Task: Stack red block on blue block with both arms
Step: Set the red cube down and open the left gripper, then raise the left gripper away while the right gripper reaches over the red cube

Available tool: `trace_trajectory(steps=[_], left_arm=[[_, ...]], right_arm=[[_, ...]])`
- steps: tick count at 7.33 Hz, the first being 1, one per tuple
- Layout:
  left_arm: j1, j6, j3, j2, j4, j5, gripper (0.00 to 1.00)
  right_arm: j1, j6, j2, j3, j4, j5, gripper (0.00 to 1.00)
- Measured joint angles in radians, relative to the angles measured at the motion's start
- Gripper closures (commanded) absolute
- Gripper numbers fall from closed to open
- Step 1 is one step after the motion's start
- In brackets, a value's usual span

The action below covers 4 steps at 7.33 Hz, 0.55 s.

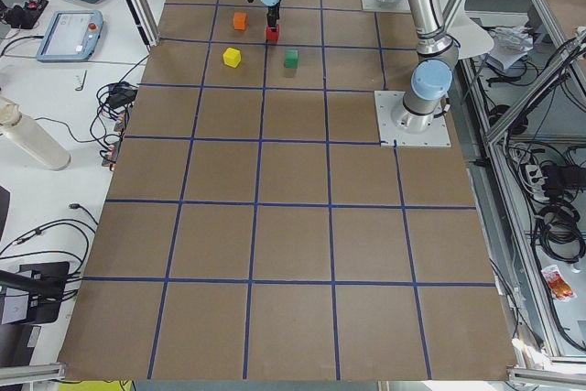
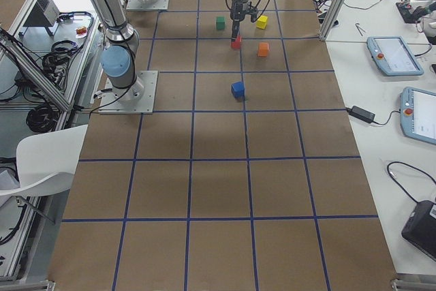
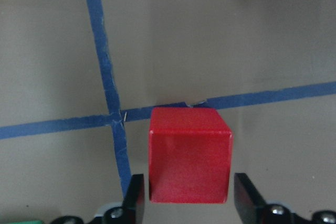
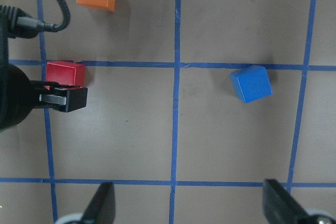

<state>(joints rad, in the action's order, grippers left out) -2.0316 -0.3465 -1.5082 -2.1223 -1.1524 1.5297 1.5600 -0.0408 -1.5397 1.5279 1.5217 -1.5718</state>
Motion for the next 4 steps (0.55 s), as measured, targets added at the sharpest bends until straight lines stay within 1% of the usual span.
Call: trace_trajectory(steps=[1,2,4], left_arm=[[0.026,0.005,0.007,0.032,-0.039,0.013,0.0],[0.076,0.027,0.011,0.072,-0.084,0.029,0.0],[0.21,0.13,0.012,0.18,-0.195,0.086,0.0]], right_arm=[[0.0,0.0,0.001,0.0,0.0,0.0,0.0],[0.001,0.005,0.002,0.002,0.0,0.002,0.0],[0.018,0.078,0.004,0.03,0.014,0.008,0.0]])
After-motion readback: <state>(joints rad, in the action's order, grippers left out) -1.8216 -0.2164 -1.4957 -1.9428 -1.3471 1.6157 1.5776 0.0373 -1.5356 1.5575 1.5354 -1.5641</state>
